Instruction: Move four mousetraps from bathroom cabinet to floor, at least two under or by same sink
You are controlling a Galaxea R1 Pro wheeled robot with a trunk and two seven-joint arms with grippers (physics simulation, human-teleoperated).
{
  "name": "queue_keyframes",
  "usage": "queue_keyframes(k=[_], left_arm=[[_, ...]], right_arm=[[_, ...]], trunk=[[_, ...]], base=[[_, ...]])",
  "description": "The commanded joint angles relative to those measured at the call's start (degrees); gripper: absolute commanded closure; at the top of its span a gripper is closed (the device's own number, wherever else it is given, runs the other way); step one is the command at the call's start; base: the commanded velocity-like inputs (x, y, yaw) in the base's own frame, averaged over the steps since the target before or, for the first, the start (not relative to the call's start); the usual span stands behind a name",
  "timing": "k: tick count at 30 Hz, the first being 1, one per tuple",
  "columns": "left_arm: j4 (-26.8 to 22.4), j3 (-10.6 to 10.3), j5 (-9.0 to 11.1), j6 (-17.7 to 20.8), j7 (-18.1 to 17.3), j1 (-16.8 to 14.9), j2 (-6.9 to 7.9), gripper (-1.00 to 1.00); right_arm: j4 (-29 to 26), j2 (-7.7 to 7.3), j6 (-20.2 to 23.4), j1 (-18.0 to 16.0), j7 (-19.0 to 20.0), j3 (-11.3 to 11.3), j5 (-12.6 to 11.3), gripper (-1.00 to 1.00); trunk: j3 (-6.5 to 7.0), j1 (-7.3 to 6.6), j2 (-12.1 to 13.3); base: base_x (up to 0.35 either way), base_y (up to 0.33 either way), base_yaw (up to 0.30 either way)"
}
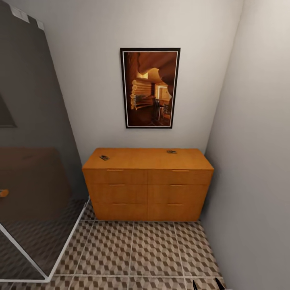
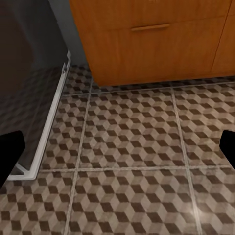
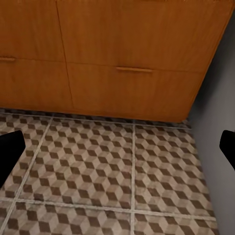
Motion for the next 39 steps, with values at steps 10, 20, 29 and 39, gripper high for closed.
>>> queue_keyframes(k=[10, 20, 29, 39], left_arm=[[0.17, -0.5, 0.07, -0.25, 0.39, -0.09, -0.03, -1.0], [0.18, -0.5, 0.07, -0.25, 0.39, -0.09, -0.03, -1.0], [0.17, -0.5, 0.07, -0.25, 0.39, -0.09, -0.03, -1.0], [0.21, -0.5, 0.07, -0.25, 0.39, -0.09, -0.03, -1.0]], right_arm=[[0.0, -0.01, -0.15, -0.05, 0.21, 0.43, -0.6, -1.0], [0.03, 0.02, -0.15, -0.05, 0.2, 0.43, -0.6, -1.0], [0.05, -0.04, -0.15, -0.05, 0.2, 0.43, -0.6, -1.0], [0.06, -0.05, -0.15, -0.05, 0.2, 0.43, -0.6, -1.0]], trunk=[[-0.13, 0.05, -0.12], [-0.13, 0.05, -0.12], [-0.13, 0.05, -0.12], [-0.13, 0.05, -0.12]], base=[[0.231, 0.0, 0.0], [0.248, 0.0, 0.0], [0.054, 0.0, 0.0], [0.001, 0.0, 0.0]])
